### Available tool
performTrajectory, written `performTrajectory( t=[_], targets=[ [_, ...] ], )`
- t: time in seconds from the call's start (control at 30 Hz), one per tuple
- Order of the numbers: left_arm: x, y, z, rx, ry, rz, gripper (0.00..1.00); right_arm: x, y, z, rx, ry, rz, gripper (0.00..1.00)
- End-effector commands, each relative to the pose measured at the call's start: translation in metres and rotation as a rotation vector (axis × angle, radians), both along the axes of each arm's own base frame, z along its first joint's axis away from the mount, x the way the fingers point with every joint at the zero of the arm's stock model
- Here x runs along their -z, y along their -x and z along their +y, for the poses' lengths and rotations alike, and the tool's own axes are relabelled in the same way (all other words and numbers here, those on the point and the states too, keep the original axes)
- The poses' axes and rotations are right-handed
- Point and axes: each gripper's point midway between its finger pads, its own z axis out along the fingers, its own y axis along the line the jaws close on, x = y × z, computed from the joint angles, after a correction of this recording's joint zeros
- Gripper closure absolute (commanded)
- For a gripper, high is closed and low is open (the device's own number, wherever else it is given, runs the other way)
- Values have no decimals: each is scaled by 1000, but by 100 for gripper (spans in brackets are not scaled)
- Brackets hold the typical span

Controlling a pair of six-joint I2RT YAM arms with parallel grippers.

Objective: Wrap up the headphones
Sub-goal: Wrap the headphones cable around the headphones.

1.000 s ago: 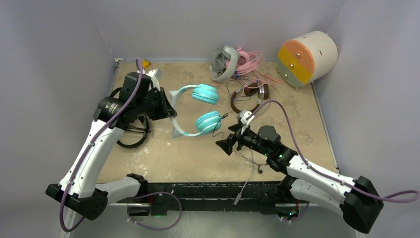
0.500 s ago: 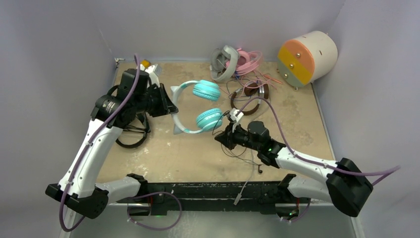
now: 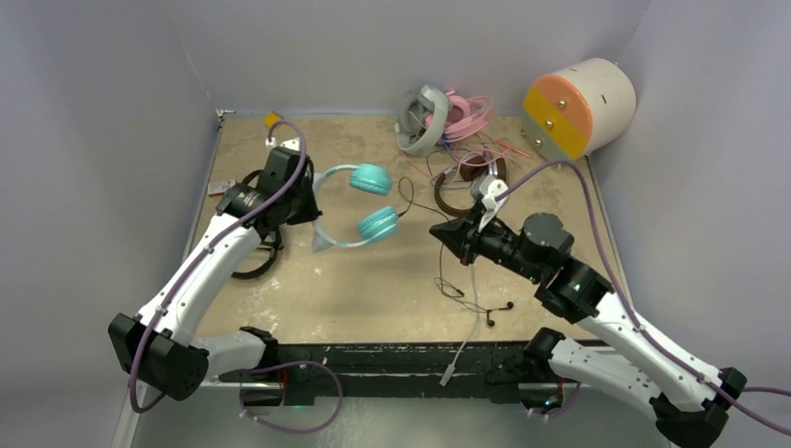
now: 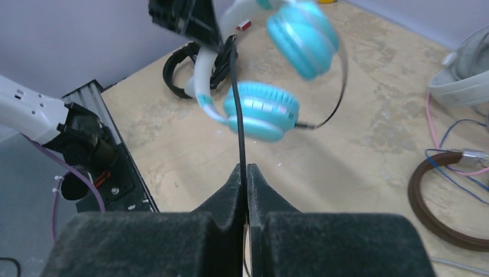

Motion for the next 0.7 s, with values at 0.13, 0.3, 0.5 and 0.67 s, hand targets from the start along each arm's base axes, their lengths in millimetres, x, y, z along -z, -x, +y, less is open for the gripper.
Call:
performTrajectory(
  t=[0.13, 0.3, 0.5, 0.67],
  targets=[
    [-6, -20, -23, 163, -59, -142, 100, 2, -10, -35, 114, 361, 115, 100],
    [8, -18, -38, 296, -116, -131, 100, -13, -14, -40, 120, 364, 28, 100],
    [17, -19, -63, 387, -168, -102, 100, -30, -13, -24, -9, 452, -22, 100],
    [4, -23, -76, 427, -128, -160, 100, -33, -7, -11, -109, 465, -28, 100]
  ],
)
